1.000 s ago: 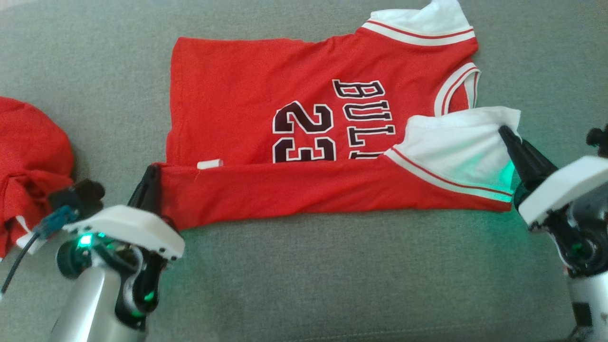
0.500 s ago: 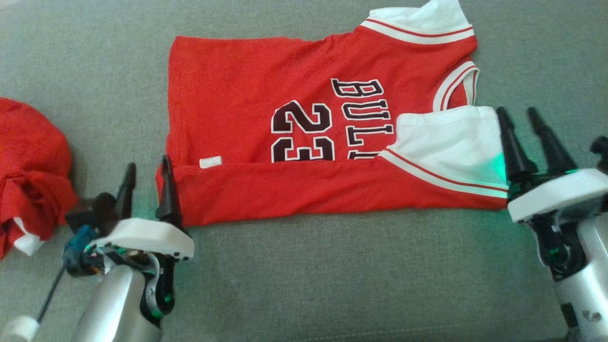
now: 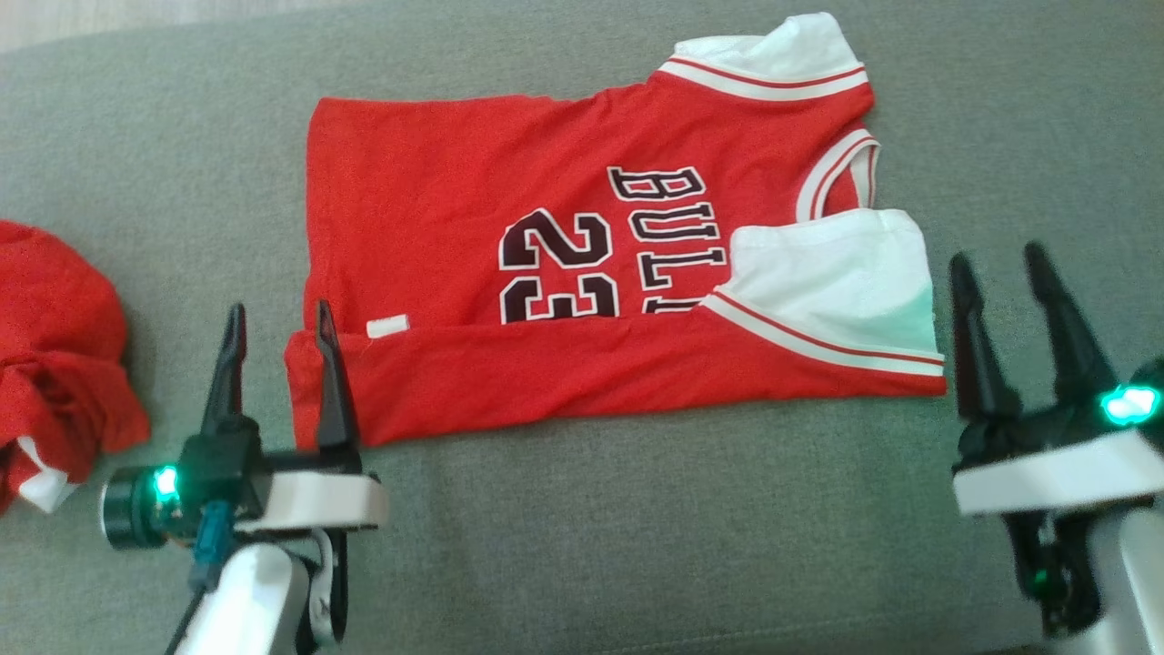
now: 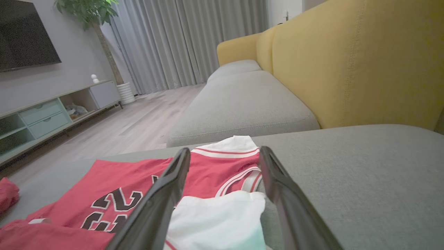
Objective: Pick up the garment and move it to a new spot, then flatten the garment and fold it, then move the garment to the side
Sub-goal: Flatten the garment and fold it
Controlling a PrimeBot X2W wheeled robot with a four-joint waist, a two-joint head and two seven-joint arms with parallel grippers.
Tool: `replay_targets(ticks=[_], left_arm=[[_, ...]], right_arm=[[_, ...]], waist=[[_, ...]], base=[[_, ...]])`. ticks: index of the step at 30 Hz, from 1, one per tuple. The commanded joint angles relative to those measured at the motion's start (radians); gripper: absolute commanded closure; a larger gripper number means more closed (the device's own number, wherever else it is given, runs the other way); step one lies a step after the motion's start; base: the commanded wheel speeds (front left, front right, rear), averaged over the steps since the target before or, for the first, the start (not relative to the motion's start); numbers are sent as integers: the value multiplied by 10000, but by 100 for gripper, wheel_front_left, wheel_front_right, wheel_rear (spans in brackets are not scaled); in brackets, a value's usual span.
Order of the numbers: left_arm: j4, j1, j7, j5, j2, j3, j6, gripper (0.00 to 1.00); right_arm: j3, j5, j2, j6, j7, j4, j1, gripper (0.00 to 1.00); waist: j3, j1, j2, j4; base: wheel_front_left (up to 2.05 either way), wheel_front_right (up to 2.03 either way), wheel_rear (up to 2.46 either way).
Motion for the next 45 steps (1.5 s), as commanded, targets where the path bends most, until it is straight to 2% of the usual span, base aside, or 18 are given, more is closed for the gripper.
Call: replay_targets(ticks=[1,7,14,21,24,31,32,33,34,35,36,37,38,45], left_arm=[[-370,-58,58,95,242,245,84,0],[-836,432,502,63,325,212,326,0],[-776,541,964,-268,320,157,194,0],[527,625,1868,-1351,166,81,-585,0],[1095,501,2621,-1932,57,102,-874,0],[1583,140,3931,-2797,-80,-26,-1455,1],[1597,130,4143,-2920,-80,-64,-1559,32],[1597,130,4143,-2920,-80,-64,-1559,32],[1577,118,4307,-2994,-61,-107,-1642,73],[1538,113,4446,-3031,-29,-154,-1701,100],[1479,112,4577,-3059,10,-208,-1766,100],[1385,100,4618,-3053,59,-236,-1807,100],[1266,76,4582,-3002,116,-246,-1815,100],[-140,240,3934,-2545,445,-17,-1366,100]], right_arm=[[129,-73,-40,-7,46,-444,99,0],[27,-247,399,-7,624,-1277,739,0],[-85,-110,496,-7,964,-1308,824,0],[-177,503,223,-7,1956,582,668,0],[-113,767,78,-7,2219,1344,288,0],[204,1245,-119,-7,3373,2900,-554,0],[248,1322,-118,-7,3608,3056,-643,0],[248,1322,-118,-7,3608,3056,-643,0],[294,1371,-116,-7,3846,3189,-722,0],[339,1448,-89,-7,4143,3317,-773,0],[379,1521,-78,-7,4377,3380,-829,24],[384,1585,-71,-7,4475,3366,-894,68],[370,1630,-76,-7,4516,3336,-948,100],[13,1823,-184,-7,4367,2450,-824,100]], waist=[[-25,1,0,-43],[-38,1,0,-167],[-43,1,0,-125],[79,1,0,-75],[187,1,0,-21],[334,1,0,109],[343,1,0,121],[343,1,0,121],[348,1,0,131],[355,1,0,137],[361,1,0,146],[372,1,0,160],[383,1,0,176],[237,1,0,287]], base=[[0,0,0],[0,0,0],[0,0,0],[0,0,0],[0,0,0],[0,0,0],[0,0,0],[0,0,0],[0,0,0],[0,0,0],[0,0,0],[0,0,0],[0,0,0],[0,0,0]])
